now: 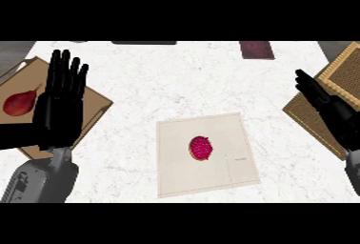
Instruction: Pick the cupcake from the placemat and place it in the basket
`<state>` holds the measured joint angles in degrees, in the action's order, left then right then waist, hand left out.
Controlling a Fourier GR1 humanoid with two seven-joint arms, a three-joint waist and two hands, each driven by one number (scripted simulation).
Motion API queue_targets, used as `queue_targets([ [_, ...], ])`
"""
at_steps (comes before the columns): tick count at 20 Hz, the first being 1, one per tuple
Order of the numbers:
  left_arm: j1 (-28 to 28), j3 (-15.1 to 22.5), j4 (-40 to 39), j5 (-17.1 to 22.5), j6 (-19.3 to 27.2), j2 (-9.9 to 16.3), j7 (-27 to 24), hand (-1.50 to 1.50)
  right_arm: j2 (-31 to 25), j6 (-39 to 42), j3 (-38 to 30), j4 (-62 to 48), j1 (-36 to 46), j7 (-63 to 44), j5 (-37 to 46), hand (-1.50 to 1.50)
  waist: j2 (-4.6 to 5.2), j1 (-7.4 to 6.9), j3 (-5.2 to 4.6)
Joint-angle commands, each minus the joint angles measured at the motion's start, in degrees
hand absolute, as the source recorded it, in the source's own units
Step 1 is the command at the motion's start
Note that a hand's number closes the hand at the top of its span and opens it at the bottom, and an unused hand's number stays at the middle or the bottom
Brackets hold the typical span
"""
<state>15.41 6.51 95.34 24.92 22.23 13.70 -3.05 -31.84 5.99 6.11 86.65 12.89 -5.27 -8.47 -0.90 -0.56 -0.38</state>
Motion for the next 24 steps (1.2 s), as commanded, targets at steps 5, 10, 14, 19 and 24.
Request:
queue_targets([
  [5, -12.51, 8.58, -12.72, -2.91, -5.08, 4.99, 10.16, 0.00, 17.95, 1.99, 6.23, 3.84, 9.51, 3.80, -10.25, 1.50, 2.77, -3.96, 0.66],
  [10, -16.62, 13.87, -16.32, -6.07, -6.95, 7.91, 15.20, 0.00, 28.61, 3.09, 23.24, 2.79, 12.12, 9.59, -0.77, 1.50, 1.57, -4.16, 0.43],
  [14, -17.56, 11.25, -18.12, -5.11, -8.95, 10.76, 15.49, 0.00, 31.56, -13.50, 34.65, 1.42, 14.90, 4.79, 11.05, -1.50, 0.74, -1.43, 0.29],
  [19, -21.04, 10.92, -17.71, -5.33, -8.46, 10.72, 13.42, 0.00, 24.11, -16.04, 33.38, -0.58, 22.83, -8.65, 28.77, -1.50, -0.22, 0.17, 0.08],
  [24, -22.26, 9.25, -17.85, -4.52, -9.69, 11.77, 12.02, 0.00, 13.95, -3.27, 29.59, 5.60, 33.48, -23.28, 31.38, -1.50, -0.23, 1.48, 0.12],
])
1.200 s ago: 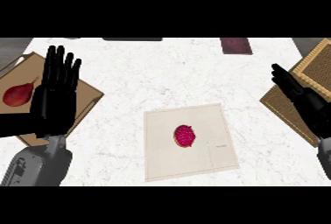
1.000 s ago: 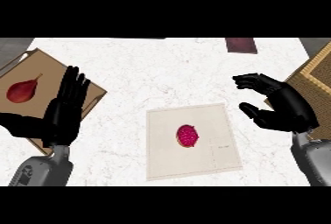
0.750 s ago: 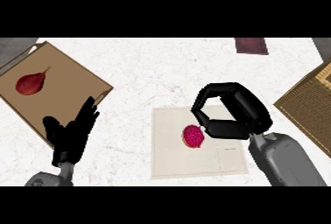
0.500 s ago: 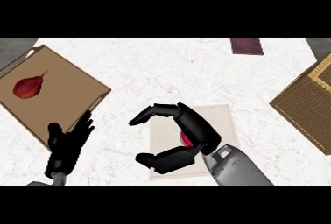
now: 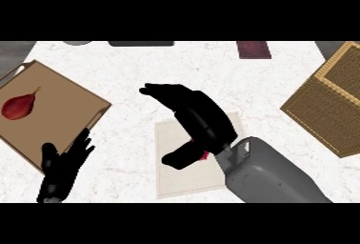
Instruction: Pick the cupcake from the placemat and place it in the basket
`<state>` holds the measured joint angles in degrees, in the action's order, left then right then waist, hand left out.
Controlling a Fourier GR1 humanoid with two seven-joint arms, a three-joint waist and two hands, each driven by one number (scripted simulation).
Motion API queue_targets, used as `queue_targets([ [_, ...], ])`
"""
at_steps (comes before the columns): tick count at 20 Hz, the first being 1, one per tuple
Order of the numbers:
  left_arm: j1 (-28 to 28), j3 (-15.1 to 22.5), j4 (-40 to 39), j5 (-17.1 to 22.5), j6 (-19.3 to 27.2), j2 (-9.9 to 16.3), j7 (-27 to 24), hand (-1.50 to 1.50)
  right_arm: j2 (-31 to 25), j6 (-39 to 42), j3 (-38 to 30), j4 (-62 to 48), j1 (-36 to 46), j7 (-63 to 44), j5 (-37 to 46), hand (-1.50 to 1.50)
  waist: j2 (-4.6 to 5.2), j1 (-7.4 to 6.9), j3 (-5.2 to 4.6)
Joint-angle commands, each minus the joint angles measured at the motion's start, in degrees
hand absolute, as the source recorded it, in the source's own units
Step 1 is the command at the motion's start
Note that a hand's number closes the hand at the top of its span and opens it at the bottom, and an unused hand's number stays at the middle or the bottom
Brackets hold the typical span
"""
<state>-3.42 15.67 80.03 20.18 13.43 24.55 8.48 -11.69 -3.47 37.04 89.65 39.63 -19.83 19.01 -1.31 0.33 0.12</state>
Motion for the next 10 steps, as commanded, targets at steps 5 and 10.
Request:
queue_targets([
  [5, -3.44, 0.44, -3.07, -0.80, 0.34, -0.90, -0.24, 0.00, -11.11, 22.64, -6.57, 8.59, 16.02, -19.39, -3.96, -1.50, 0.63, 0.59, -0.28],
  [10, -2.89, -0.32, -0.97, 0.07, 0.48, -0.18, 2.70, 0.00, -15.67, 39.44, -9.95, 9.97, 19.74, -27.58, -18.32, -1.50, 0.49, 1.08, -0.26],
])
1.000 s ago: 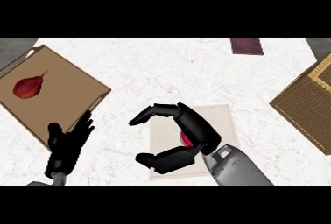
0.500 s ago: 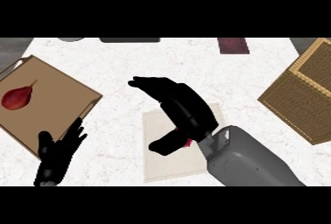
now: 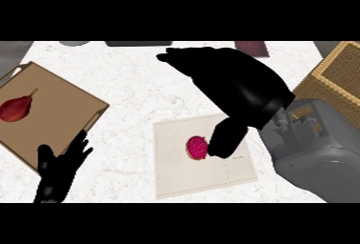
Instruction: Pick the cupcake from the placemat and place it in the basket
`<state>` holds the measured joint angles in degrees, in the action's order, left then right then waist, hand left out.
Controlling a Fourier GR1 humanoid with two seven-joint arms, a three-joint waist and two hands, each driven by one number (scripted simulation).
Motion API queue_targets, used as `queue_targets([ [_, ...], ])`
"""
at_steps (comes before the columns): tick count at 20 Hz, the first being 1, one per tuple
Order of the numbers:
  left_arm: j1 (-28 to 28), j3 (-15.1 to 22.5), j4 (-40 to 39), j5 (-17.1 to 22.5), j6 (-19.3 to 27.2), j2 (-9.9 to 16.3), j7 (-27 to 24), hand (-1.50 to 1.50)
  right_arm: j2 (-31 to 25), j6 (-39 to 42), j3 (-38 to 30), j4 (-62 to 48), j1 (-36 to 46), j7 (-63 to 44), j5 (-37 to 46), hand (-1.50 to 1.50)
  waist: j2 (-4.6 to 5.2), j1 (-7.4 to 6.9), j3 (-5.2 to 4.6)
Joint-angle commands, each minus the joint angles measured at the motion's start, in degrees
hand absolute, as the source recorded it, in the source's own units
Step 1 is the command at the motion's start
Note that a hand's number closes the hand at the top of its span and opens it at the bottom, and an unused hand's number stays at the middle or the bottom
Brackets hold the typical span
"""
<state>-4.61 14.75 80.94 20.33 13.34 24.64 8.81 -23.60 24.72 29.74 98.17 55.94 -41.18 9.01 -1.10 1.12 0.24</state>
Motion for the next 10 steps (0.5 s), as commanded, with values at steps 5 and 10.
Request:
queue_targets([
  [5, -1.66, 0.22, -3.20, 0.00, -0.61, -0.22, 2.49, 0.00, -6.69, 20.22, -4.28, 1.29, 5.46, -13.88, -18.44, -1.50, 0.59, 0.08, -0.36],
  [10, -1.12, 0.52, -5.11, -1.65, -0.62, -1.70, 0.70, 0.00, -8.55, 20.63, -4.42, 2.06, 6.38, -16.23, -22.96, -1.50, 0.80, -0.32, -0.35],
])
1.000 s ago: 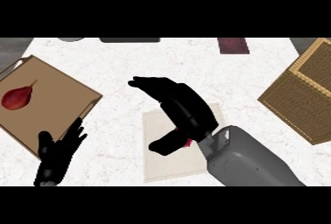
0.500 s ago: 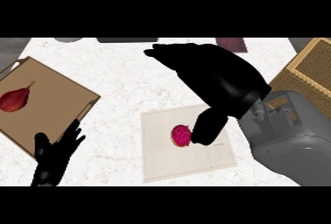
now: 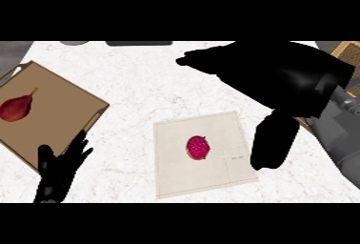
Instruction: Pick the cupcake from the placemat and place it in the basket
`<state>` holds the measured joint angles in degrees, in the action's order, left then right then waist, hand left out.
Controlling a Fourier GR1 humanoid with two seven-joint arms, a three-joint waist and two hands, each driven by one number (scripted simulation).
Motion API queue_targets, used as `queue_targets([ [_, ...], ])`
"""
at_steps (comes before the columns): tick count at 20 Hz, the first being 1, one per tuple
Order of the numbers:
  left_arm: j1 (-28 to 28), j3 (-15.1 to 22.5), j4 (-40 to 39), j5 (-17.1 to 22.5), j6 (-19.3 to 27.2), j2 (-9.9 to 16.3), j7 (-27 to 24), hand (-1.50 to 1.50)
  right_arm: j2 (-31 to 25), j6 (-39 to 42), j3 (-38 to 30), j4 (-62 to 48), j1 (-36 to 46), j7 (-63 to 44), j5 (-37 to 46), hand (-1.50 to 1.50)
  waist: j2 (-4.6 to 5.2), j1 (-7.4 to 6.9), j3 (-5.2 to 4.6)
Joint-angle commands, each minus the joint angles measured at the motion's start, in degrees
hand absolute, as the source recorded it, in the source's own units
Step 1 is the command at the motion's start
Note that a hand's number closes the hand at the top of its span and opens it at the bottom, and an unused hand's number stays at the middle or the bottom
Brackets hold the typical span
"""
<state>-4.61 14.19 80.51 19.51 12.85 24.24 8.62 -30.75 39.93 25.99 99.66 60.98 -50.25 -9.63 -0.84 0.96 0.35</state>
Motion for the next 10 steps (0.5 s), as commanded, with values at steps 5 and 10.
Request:
queue_targets([
  [5, -1.67, 0.48, -1.62, -0.86, -0.69, -0.69, 2.95, 0.00, -2.08, 1.31, 0.88, 6.53, -6.01, -6.03, -2.57, -1.50, 0.61, -0.43, -0.36],
  [10, -2.41, -0.60, -3.48, -1.66, -2.71, -0.69, -0.10, 0.00, 3.69, -2.63, 3.94, 5.71, -7.63, -6.36, 2.99, -1.50, 0.76, -1.10, -0.40],
])
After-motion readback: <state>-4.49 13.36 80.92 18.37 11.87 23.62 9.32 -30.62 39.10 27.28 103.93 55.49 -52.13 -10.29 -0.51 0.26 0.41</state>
